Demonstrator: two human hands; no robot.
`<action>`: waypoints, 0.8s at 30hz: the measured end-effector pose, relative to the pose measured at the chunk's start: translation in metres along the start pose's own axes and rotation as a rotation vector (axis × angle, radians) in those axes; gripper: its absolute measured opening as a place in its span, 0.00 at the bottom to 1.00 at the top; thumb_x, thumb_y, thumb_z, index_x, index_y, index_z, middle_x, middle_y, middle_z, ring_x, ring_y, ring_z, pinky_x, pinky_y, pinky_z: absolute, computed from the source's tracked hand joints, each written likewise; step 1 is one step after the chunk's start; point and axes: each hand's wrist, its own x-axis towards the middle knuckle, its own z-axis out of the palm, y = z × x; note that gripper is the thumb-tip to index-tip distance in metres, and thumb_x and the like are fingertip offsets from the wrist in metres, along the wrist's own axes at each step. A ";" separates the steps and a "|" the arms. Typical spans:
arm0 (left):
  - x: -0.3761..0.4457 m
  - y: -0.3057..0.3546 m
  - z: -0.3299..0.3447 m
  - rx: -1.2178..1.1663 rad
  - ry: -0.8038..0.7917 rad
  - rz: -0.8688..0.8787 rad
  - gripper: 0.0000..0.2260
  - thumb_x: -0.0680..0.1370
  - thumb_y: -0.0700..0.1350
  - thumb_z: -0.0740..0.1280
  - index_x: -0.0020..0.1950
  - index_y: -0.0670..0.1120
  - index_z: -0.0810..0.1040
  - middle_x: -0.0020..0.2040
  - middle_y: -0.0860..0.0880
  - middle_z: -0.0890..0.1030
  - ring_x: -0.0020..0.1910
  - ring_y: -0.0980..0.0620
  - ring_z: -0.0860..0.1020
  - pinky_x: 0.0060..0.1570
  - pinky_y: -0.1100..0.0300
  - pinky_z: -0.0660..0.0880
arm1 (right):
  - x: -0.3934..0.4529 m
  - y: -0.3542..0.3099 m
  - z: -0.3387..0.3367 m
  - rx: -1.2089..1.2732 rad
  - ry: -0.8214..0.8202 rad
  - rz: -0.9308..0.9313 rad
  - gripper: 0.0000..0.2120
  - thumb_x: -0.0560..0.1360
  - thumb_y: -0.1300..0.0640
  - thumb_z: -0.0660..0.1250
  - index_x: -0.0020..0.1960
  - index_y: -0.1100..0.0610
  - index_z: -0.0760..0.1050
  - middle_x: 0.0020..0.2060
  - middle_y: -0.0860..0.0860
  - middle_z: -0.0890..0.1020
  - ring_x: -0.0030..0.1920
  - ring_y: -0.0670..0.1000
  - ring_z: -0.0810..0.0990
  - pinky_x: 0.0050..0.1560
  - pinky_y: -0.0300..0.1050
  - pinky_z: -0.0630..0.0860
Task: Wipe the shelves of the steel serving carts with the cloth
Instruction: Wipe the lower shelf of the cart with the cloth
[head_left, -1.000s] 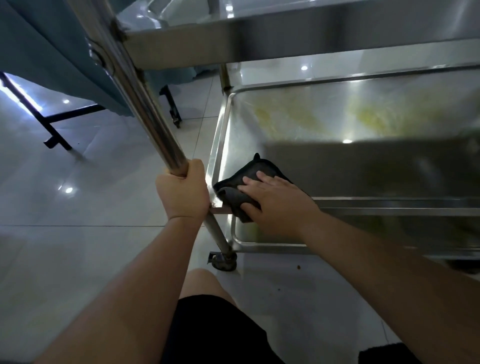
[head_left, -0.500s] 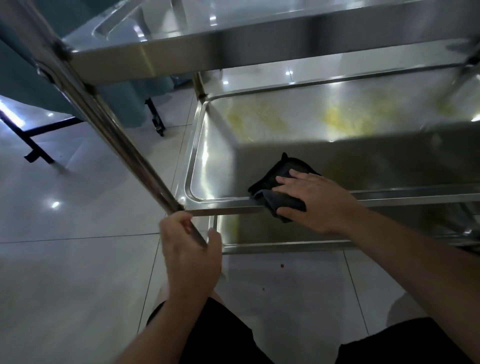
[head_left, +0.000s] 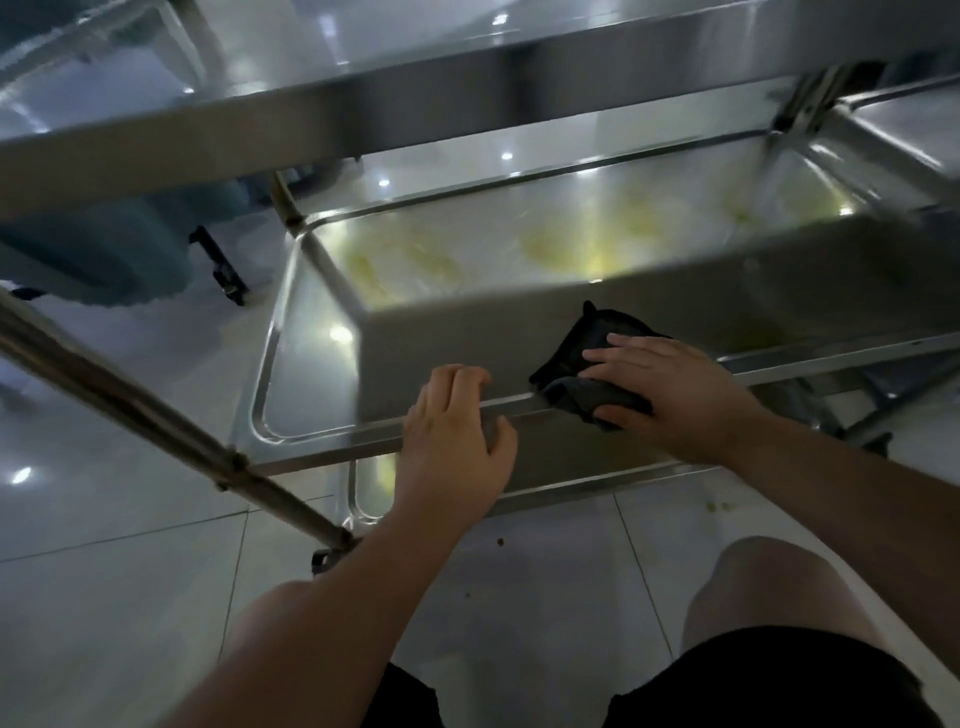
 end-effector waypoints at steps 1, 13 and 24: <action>0.003 0.006 0.007 0.008 -0.028 0.015 0.17 0.78 0.49 0.67 0.67 0.49 0.73 0.62 0.53 0.71 0.58 0.53 0.72 0.61 0.52 0.74 | -0.007 0.011 -0.003 -0.002 0.003 0.011 0.24 0.80 0.33 0.57 0.72 0.41 0.74 0.74 0.38 0.72 0.79 0.44 0.63 0.76 0.50 0.64; 0.028 0.079 0.089 0.336 -0.295 0.256 0.34 0.84 0.63 0.48 0.86 0.48 0.51 0.86 0.48 0.53 0.85 0.50 0.49 0.83 0.51 0.46 | -0.067 0.116 -0.025 -0.012 0.028 0.184 0.27 0.79 0.31 0.53 0.74 0.41 0.71 0.75 0.39 0.71 0.79 0.45 0.62 0.76 0.47 0.58; 0.057 0.153 0.144 0.374 -0.364 0.400 0.37 0.84 0.64 0.49 0.87 0.46 0.43 0.87 0.47 0.44 0.85 0.49 0.41 0.83 0.50 0.41 | -0.112 0.194 -0.051 -0.021 -0.023 0.358 0.34 0.78 0.28 0.48 0.78 0.42 0.66 0.78 0.41 0.67 0.80 0.46 0.58 0.78 0.50 0.54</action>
